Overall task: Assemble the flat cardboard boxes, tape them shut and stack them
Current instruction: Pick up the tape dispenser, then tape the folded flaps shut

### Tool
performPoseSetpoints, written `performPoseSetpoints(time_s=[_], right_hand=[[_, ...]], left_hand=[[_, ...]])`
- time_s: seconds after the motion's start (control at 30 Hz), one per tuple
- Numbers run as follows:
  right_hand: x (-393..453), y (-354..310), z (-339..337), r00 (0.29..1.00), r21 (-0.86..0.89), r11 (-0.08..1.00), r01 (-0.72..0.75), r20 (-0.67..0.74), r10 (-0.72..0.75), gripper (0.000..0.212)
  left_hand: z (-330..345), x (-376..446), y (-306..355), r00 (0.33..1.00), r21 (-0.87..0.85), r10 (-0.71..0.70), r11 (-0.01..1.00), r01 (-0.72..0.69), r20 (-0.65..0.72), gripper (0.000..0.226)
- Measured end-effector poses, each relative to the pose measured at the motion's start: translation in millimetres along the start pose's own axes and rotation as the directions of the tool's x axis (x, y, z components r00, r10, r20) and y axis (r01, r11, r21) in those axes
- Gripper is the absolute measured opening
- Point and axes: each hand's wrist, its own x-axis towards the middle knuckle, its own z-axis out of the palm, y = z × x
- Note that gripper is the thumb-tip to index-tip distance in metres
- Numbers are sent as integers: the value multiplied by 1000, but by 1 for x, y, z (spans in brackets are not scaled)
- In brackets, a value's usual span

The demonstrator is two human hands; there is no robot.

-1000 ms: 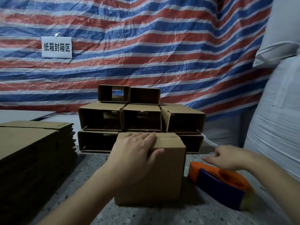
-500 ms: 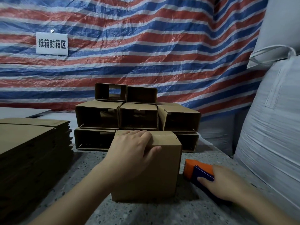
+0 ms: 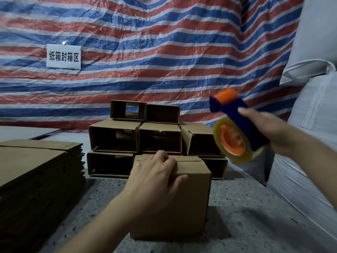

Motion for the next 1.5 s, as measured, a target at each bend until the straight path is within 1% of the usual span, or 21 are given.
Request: performPoseSetpoints(time_s=[0.1,0.23,0.33,0.43,0.5,0.57,0.6,0.63,0.7,0.73,0.77,0.8,0.83,0.9,0.93,1.0,1.03,1.1,1.2,1.37,1.5], right_hand=[[17,-34,11,981,146,989,-27,196,-2,65],[36,-50,33,928,139,982,-127,367,68,67],[44,-50,44,899,48,984,-173,416,138,73],[47,-45,53,880,-48,979,-199,431,200,90],[47,-41,53,873,-75,975,-211,433,223,96],[46,-43,48,864,-64,975,-215,453,220,98],[51,-48,61,855,-102,971,-216,460,238,98],[50,-53,71,860,-150,966,-212,440,257,101],[51,-55,88,890,-232,962,-147,394,231,119],[56,-52,93,910,-246,966,-77,378,169,118],[57,-52,93,918,-225,973,-44,375,128,96],[61,-52,89,921,-181,981,-64,368,128,73],[59,-52,81,900,-160,982,-99,406,157,62],[59,-51,60,838,-190,969,-155,494,231,67],[63,-55,68,813,-234,954,-185,509,283,71],[60,-63,73,792,-290,935,-203,514,331,76],[60,-67,76,788,-299,934,-194,520,330,80],[63,-70,80,781,-320,930,-182,528,334,85],[64,-73,84,761,-334,926,-177,550,344,86],[69,-72,84,744,-344,922,-178,566,355,83],[69,-72,84,736,-332,924,-188,576,356,84]], left_hand=[[-2,1,-1,1000,4,-2,1000,2,22,69],[-6,1,0,999,-35,-11,999,13,52,66],[-9,0,1,997,-90,-37,995,44,71,61],[-15,0,2,996,-198,-73,977,82,56,51],[-19,2,1,991,-311,-122,942,130,46,36],[-22,6,-2,981,-415,-183,889,194,68,28],[-23,8,-4,971,-493,-218,837,236,95,28],[-26,10,-8,959,-595,-254,754,278,126,27],[-31,14,-15,927,-781,-325,524,340,186,27],[-35,16,-19,906,-842,-365,402,360,213,29],[-38,18,-23,878,-884,-414,282,374,239,31],[-42,20,-26,843,-909,-467,169,381,266,33],[-46,23,-29,802,-923,-518,59,381,298,35],[-53,27,-34,727,-912,-566,-130,388,390,40],[-57,28,-35,706,-894,-554,-200,402,441,43],[-62,29,-35,700,-845,-473,-307,438,535,49],[-64,28,-35,704,-822,-426,-340,457,568,50],[-64,27,-35,704,-799,-383,-350,488,598,51],[-59,28,-34,696,-794,-390,-374,479,603,43],[-51,30,-38,661,-763,-418,-511,397,624,24],[-47,32,-39,700,-802,-425,-466,375,574,19]])
